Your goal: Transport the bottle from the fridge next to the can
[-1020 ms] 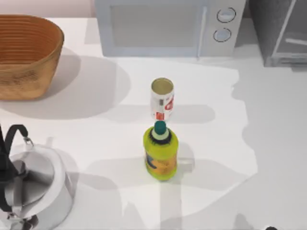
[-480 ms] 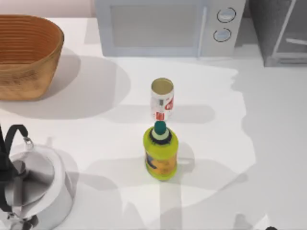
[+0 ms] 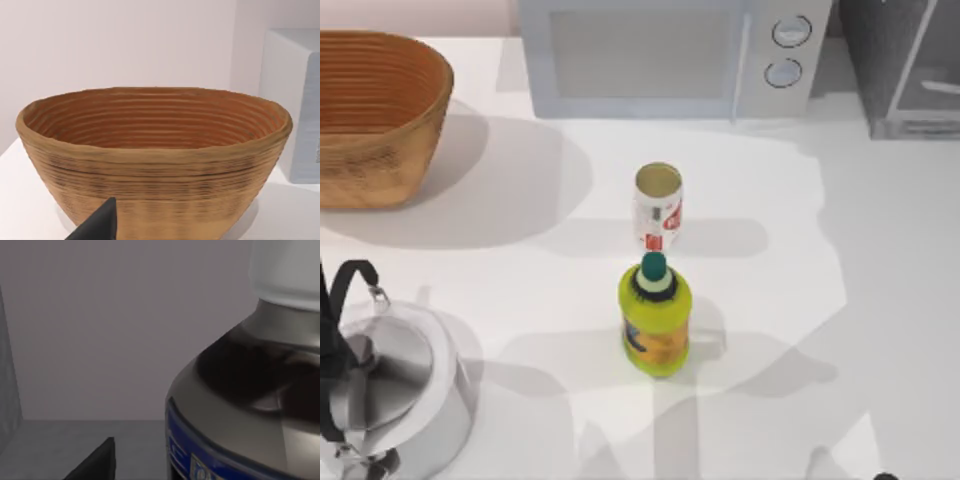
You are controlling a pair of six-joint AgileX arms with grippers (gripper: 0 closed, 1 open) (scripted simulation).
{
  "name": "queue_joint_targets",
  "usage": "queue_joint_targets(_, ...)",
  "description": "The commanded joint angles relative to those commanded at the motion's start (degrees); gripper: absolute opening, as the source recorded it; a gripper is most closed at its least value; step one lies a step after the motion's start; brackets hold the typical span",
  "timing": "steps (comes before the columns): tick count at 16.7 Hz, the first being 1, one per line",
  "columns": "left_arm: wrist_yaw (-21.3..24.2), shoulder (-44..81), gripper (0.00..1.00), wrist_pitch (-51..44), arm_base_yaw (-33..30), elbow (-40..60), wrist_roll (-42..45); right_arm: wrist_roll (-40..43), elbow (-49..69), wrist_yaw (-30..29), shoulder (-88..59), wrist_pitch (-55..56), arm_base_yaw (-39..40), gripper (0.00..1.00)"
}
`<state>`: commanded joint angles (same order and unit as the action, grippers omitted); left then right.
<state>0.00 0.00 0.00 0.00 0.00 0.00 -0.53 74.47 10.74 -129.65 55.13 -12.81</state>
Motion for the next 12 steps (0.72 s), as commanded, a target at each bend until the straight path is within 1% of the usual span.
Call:
queue_joint_targets(2,0.0,0.0,1.0,0.0,0.0,0.0,0.0,0.0,0.0,0.0,0.0,0.0,0.0,1.0)
queue_joint_targets(12,0.0,0.0,1.0,0.0,0.0,0.0,0.0,0.0,0.0,0.0,0.0,0.0,0.0,0.25)
